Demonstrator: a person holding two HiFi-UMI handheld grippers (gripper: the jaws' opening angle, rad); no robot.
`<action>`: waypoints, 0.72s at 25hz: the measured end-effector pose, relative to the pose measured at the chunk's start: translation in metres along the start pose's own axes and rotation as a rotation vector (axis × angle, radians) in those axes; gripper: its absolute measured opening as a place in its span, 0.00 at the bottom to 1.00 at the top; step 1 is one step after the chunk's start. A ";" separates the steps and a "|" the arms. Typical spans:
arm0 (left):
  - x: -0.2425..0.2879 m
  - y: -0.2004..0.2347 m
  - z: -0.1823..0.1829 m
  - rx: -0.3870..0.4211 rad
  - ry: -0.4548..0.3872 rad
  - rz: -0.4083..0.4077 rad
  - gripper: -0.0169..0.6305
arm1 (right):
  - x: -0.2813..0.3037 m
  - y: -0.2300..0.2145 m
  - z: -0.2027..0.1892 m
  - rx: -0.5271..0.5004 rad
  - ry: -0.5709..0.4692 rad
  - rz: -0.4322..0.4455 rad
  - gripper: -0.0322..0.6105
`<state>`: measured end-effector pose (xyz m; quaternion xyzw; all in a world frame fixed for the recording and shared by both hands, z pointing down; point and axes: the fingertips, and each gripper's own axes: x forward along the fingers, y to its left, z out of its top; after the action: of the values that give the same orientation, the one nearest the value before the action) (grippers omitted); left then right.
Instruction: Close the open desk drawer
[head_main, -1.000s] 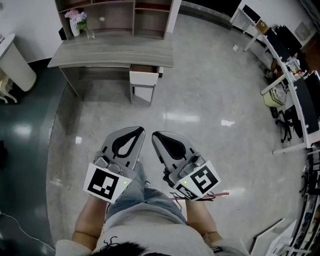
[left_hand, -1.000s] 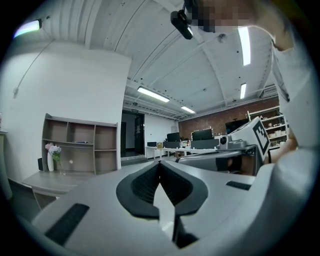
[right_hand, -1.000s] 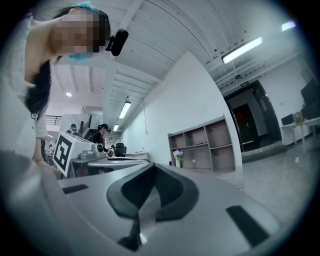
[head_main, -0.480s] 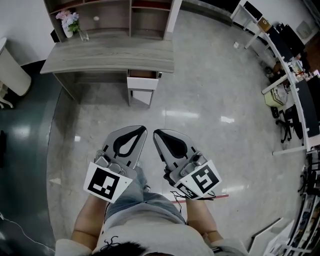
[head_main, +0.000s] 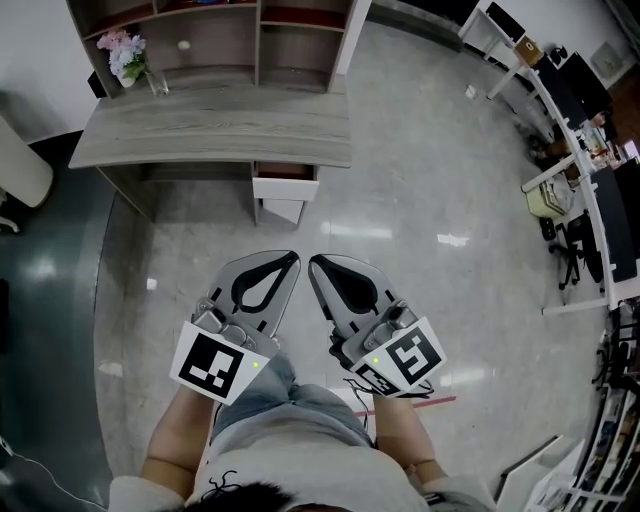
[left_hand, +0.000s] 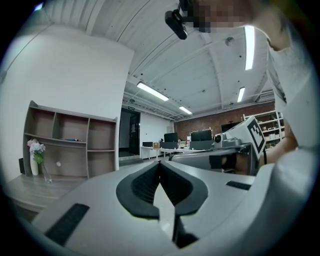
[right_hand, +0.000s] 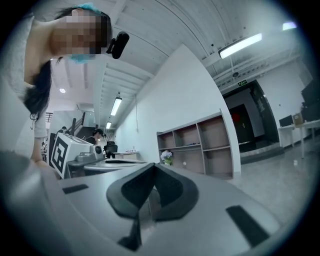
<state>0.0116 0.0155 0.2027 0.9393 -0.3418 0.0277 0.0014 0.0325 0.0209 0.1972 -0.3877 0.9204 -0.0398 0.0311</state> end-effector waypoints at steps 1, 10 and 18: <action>0.002 0.006 0.000 -0.003 -0.002 -0.003 0.04 | 0.006 -0.002 0.001 -0.002 0.000 -0.002 0.06; 0.008 0.040 -0.005 -0.005 -0.009 0.010 0.04 | 0.036 -0.008 -0.007 0.000 0.016 0.003 0.06; 0.018 0.059 -0.006 -0.013 -0.020 0.038 0.04 | 0.049 -0.023 -0.009 -0.005 0.023 0.011 0.06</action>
<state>-0.0129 -0.0405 0.2086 0.9328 -0.3599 0.0161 0.0036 0.0135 -0.0296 0.2073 -0.3825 0.9228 -0.0420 0.0198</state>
